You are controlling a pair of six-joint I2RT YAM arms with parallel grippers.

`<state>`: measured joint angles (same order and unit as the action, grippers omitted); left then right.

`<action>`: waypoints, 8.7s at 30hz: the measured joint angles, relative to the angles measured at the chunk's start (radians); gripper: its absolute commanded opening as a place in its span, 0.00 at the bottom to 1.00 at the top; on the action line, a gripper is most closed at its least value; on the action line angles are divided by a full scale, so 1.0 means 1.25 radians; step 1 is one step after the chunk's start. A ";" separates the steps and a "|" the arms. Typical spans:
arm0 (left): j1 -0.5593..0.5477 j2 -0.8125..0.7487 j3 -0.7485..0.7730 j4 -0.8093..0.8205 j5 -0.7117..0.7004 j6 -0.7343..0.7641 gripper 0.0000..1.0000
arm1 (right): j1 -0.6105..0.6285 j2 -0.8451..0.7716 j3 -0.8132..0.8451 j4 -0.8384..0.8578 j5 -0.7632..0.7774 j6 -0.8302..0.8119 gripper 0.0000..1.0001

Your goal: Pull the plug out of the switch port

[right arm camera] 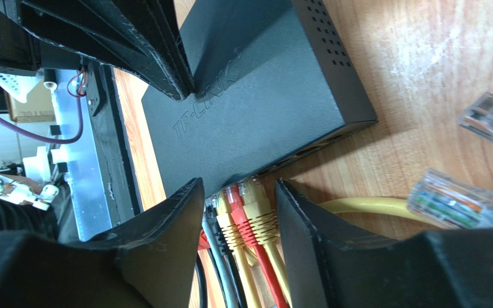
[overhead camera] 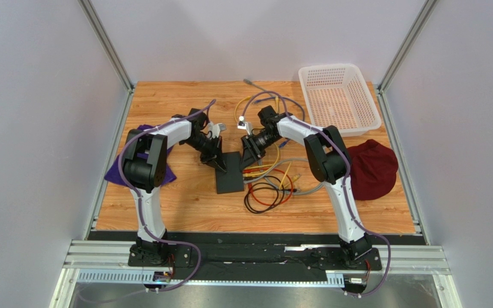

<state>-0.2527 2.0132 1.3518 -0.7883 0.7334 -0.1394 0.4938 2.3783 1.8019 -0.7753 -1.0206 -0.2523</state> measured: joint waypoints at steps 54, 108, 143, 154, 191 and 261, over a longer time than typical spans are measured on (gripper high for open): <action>0.000 0.028 0.107 -0.055 -0.099 0.117 0.00 | 0.013 0.050 0.158 -0.249 0.154 -0.095 0.00; -0.034 0.104 0.146 -0.032 0.005 -0.046 0.00 | 0.034 0.007 0.149 -0.237 0.326 0.003 0.00; -0.045 0.105 0.174 -0.064 -0.035 -0.021 0.21 | -0.076 -0.276 -0.009 -0.208 0.348 -0.077 0.62; -0.048 0.089 0.185 -0.073 -0.037 -0.009 0.49 | -0.136 -0.562 -0.157 -0.358 0.379 -0.144 0.61; -0.055 0.056 0.168 -0.068 -0.097 0.036 0.49 | -0.129 -0.247 -0.125 -0.355 0.209 0.058 0.59; -0.049 -0.063 0.071 -0.069 -0.140 0.079 0.59 | -0.046 -0.170 -0.084 0.007 0.090 0.116 0.50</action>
<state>-0.3134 1.9350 1.4410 -0.8749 0.5579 -0.0406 0.4358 2.1654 1.6970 -0.7670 -0.9077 -0.1074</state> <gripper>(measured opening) 0.588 0.505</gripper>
